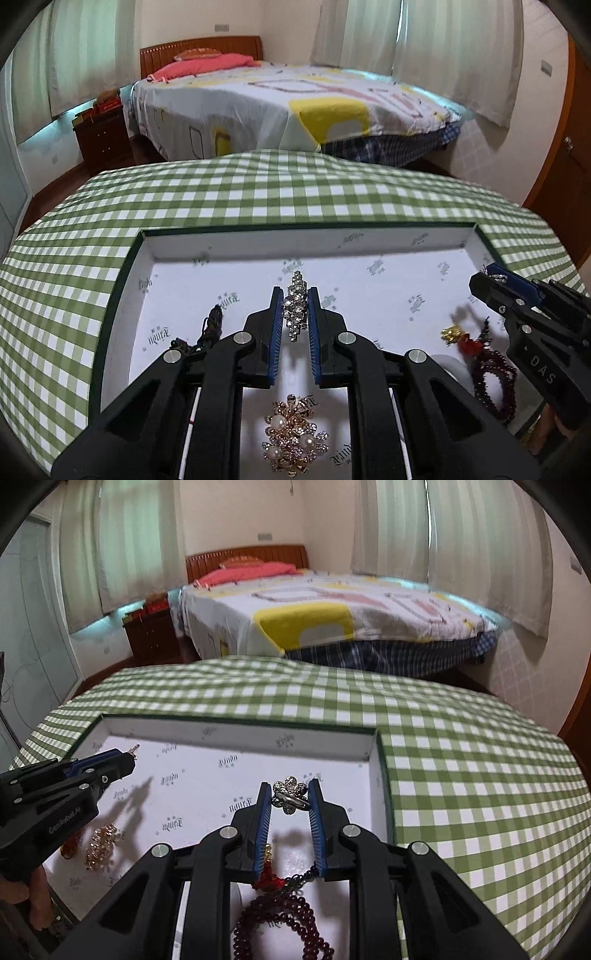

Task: Organize jewelry
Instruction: 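Carry the brooch and ring into the green box with both tools, then open both tools in the box and lift them out, then grasp the gold chain necklace with the left tool, then grasp the pearl strand with the right tool while the left tool holds the chain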

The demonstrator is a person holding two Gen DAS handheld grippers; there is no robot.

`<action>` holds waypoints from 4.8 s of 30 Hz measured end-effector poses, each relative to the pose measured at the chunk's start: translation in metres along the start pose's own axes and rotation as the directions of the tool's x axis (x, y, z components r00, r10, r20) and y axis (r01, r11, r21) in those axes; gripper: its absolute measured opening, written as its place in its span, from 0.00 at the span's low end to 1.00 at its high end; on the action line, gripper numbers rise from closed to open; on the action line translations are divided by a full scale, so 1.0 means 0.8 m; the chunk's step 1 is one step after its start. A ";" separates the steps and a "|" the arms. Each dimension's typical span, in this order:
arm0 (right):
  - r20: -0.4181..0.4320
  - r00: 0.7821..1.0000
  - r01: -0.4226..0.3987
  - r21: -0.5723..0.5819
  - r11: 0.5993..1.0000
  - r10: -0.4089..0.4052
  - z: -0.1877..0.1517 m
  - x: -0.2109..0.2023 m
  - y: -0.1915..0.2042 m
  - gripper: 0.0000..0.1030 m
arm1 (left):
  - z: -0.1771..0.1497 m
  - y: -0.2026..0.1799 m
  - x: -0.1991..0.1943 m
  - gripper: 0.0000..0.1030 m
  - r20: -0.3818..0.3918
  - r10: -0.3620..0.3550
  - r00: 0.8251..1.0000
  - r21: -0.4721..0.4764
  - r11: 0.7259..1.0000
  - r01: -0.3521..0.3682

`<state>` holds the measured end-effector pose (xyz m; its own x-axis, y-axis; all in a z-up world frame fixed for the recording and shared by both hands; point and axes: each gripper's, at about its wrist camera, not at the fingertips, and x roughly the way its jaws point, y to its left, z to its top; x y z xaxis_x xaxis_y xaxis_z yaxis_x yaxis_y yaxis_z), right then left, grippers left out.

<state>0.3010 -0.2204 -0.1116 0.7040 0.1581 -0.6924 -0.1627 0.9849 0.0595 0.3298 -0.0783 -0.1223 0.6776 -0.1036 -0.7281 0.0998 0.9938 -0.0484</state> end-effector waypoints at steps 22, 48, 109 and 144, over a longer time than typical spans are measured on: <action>-0.042 0.999 0.004 -0.019 1.000 -0.005 0.001 0.007 -0.002 0.44 | 0.002 -0.001 -0.001 0.38 -0.025 0.016 1.000 0.000 1.000 -0.016; 0.151 0.989 -0.004 -0.009 1.000 0.005 -0.012 -0.097 0.019 0.65 | -0.026 0.004 -0.128 0.73 0.199 0.017 0.980 -0.021 1.000 -0.013; 0.094 0.996 -0.014 0.066 0.998 0.007 -0.163 -0.162 0.021 0.66 | -0.190 0.030 -0.141 0.39 -0.021 0.029 0.999 0.001 1.000 -0.029; 0.007 0.999 0.050 0.115 0.992 -0.051 -0.158 -0.132 -0.011 0.66 | -0.183 0.047 -0.179 0.10 0.071 -0.020 0.997 -0.029 0.999 0.022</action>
<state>0.1405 -0.2544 -0.1295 0.7159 0.1084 -0.6897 -0.0468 0.9931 0.1076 0.1296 -0.0204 -0.1198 0.7252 -0.1260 -0.6769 0.0933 0.9920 -0.0847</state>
